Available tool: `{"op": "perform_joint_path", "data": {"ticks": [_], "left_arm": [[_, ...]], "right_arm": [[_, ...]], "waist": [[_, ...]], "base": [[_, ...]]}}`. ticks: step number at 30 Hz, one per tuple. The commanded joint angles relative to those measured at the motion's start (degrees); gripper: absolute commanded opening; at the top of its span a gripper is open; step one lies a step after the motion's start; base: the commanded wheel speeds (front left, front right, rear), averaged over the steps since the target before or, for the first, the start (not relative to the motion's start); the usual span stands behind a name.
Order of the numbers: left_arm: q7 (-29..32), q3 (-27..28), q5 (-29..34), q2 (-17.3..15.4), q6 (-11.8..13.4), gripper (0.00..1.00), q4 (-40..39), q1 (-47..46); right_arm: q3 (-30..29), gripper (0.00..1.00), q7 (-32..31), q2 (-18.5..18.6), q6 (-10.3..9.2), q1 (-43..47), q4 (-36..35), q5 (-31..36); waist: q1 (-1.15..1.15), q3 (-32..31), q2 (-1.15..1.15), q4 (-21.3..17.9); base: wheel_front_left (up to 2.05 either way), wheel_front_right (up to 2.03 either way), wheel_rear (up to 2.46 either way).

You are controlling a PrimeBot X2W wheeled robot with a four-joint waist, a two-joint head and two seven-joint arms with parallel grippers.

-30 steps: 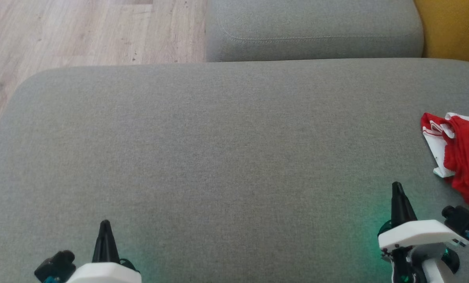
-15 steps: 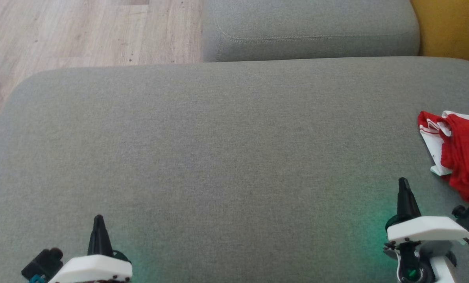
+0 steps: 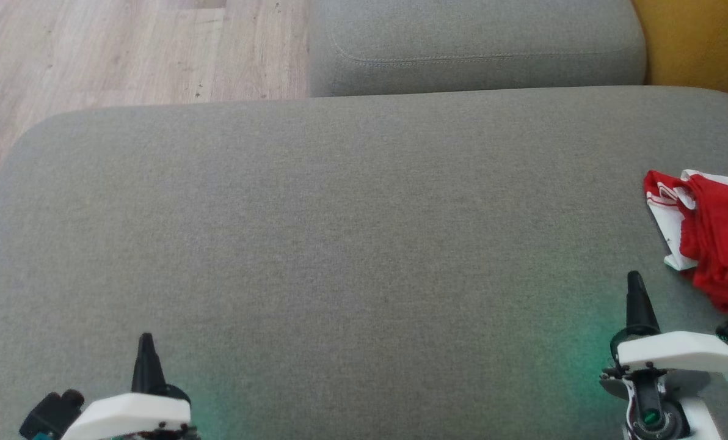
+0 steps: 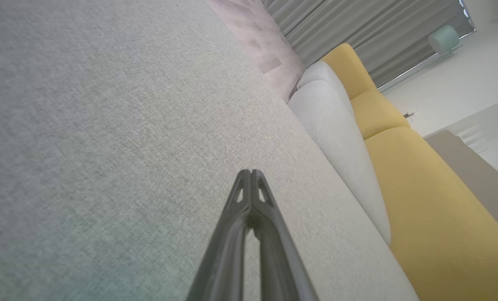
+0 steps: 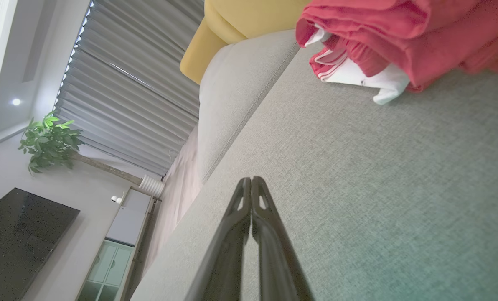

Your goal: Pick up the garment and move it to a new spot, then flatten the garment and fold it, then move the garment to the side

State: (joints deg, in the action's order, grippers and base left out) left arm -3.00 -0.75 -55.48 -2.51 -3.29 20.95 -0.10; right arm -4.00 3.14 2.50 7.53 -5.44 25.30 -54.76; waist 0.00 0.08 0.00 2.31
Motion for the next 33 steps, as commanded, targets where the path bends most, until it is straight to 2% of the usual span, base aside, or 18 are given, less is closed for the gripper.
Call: {"op": "perform_joint_path", "data": {"ticks": [1,33], "left_arm": [[0.39,1.69,-1.92,-0.24,-0.56,0.0,-2.36,-3.42],[5.61,4.89,-21.91,-0.31,-2.65,0.0,-4.95,-4.96]], "right_arm": [[0.39,0.0,-0.68,0.26,-0.02,-1.73,-2.61,-2.0],[-1.28,0.0,-5.82,0.33,-0.03,-1.17,-7.59,-22.34]], "waist": [[0.0,0.0,0.0,-0.07],[0.0,0.06,0.0,-1.36]], "base": [[0.0,0.0,0.0],[0.0,0.0,0.0]]}}
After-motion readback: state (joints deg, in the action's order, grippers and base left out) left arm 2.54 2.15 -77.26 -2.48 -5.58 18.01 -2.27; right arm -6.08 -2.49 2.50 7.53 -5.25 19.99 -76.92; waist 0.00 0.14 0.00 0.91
